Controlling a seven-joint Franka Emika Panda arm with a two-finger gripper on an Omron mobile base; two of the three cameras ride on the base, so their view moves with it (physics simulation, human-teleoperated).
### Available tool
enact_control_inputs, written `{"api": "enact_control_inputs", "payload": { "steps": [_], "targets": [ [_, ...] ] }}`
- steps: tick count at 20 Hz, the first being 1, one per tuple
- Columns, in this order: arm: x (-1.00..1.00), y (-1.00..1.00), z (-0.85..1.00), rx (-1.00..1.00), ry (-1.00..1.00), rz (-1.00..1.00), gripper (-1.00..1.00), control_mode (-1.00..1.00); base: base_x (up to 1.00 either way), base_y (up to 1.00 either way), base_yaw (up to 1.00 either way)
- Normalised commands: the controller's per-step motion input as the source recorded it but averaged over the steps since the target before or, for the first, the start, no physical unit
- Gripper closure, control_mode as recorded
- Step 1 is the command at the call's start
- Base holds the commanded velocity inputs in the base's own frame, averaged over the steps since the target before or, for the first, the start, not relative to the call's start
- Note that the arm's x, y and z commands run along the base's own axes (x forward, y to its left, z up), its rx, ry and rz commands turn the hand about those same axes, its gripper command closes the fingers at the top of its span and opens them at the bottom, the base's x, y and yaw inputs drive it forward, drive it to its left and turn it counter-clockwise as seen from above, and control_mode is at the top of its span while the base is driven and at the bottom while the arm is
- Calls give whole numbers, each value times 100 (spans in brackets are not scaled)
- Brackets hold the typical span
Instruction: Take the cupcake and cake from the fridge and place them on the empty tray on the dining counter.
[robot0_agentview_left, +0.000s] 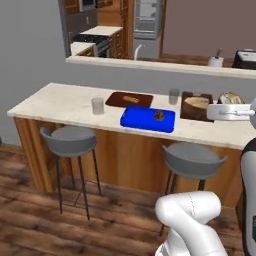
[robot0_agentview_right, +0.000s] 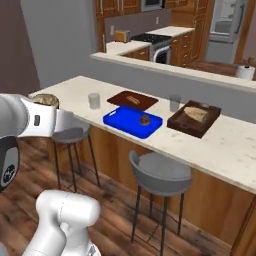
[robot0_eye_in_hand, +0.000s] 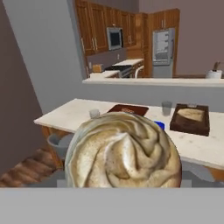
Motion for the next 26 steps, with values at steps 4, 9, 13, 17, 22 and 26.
{"api": "enact_control_inputs", "payload": {
  "steps": [4,9,13,17,22,26],
  "targets": [
    [0,0,0,0,0,0,100,100,100,100,-49],
    [0,0,0,0,0,0,100,100,100,100,-54],
    [0,0,0,0,0,0,100,100,100,94,-52],
    [0,0,0,0,0,0,100,100,100,28,-33],
    [0,0,0,0,0,0,100,100,100,-54,-6],
    [0,0,0,0,0,0,100,100,100,-19,-39]
  ]
}}
